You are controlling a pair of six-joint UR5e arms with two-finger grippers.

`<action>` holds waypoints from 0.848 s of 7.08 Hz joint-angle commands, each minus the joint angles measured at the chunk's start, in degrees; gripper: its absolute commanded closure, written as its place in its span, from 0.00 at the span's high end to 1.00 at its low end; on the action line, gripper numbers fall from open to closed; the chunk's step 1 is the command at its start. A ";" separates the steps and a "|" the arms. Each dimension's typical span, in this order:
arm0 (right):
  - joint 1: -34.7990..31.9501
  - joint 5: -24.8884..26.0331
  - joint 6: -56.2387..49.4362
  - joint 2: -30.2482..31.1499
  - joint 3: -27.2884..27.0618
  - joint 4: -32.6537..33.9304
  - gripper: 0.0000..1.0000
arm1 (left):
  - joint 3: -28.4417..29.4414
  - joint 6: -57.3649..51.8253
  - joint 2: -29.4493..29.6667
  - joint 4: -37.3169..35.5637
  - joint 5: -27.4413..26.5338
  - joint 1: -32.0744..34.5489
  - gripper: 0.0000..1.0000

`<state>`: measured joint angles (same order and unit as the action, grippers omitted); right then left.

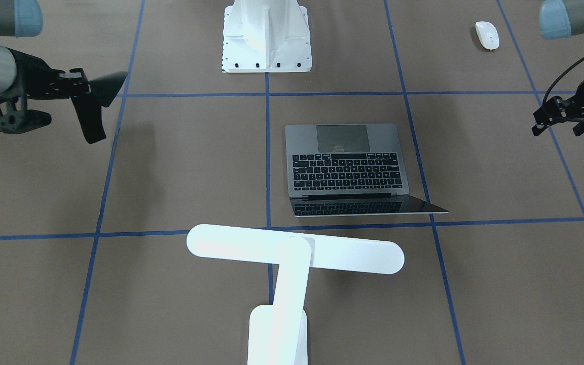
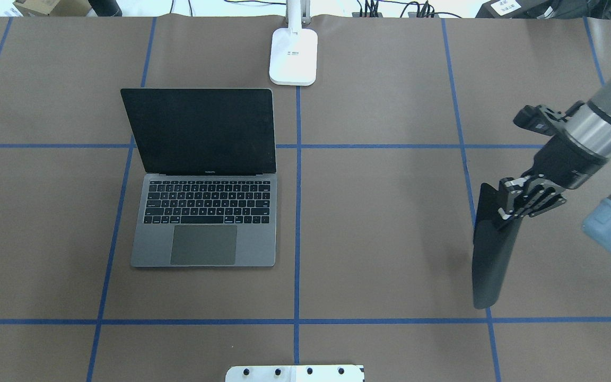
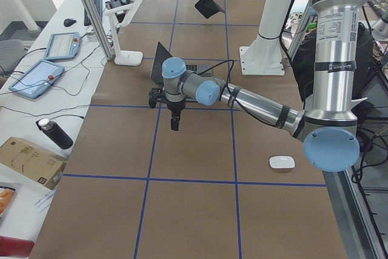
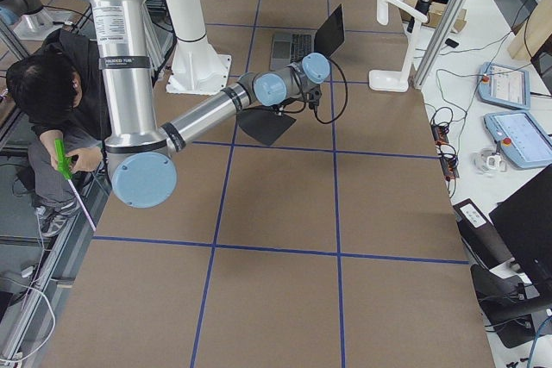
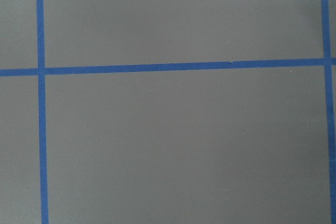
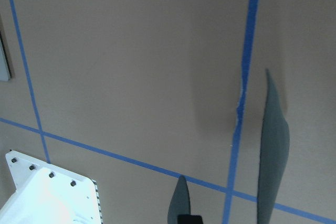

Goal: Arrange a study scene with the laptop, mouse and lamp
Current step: 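Carry the black lamp shade in with the right gripper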

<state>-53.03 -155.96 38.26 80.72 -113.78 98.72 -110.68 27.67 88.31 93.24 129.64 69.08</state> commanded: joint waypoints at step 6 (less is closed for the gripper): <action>8.55 4.34 14.90 -21.30 21.62 -10.13 0.00 | 1.34 -0.34 0.01 0.01 0.00 0.26 1.00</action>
<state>-44.72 -151.74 51.36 60.62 -97.36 95.57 -109.86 27.34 88.25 93.25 129.64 69.31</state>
